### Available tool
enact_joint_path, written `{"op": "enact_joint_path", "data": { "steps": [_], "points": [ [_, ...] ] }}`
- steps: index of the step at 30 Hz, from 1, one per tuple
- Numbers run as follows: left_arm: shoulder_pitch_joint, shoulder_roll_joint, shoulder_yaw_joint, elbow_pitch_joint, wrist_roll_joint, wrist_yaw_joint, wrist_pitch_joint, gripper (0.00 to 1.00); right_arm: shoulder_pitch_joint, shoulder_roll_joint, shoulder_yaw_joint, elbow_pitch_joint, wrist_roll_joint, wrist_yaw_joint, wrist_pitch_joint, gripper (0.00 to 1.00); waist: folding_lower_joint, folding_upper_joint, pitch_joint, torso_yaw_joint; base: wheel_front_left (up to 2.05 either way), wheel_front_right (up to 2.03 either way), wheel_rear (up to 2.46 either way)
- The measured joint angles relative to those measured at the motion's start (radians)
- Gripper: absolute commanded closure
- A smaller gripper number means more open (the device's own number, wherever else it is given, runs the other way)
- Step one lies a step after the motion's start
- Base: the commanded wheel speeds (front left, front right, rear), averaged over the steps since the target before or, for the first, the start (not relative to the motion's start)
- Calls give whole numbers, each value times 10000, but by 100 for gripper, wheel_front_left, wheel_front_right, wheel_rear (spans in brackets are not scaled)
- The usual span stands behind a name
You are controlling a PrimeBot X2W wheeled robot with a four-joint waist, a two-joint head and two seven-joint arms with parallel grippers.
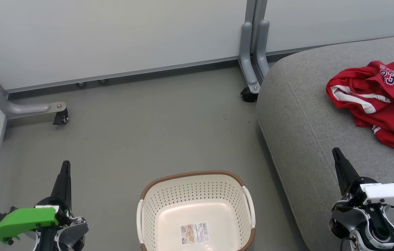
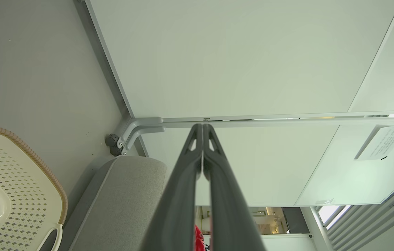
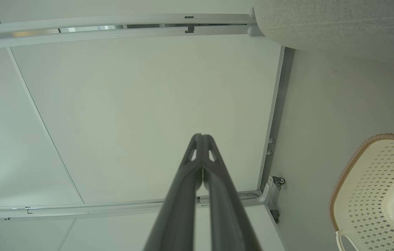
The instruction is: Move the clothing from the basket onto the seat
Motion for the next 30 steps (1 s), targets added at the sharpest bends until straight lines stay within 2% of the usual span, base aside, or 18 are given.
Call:
{"op": "enact_joint_path", "data": {
  "steps": [30],
  "points": [
    [-2, -71, 58, 4, 69, 0, 73, 100, -7, 63, -75, 6, -61, 0, 75, 100, 0, 0, 0, 0, 0, 0, 0]
  ]
}}
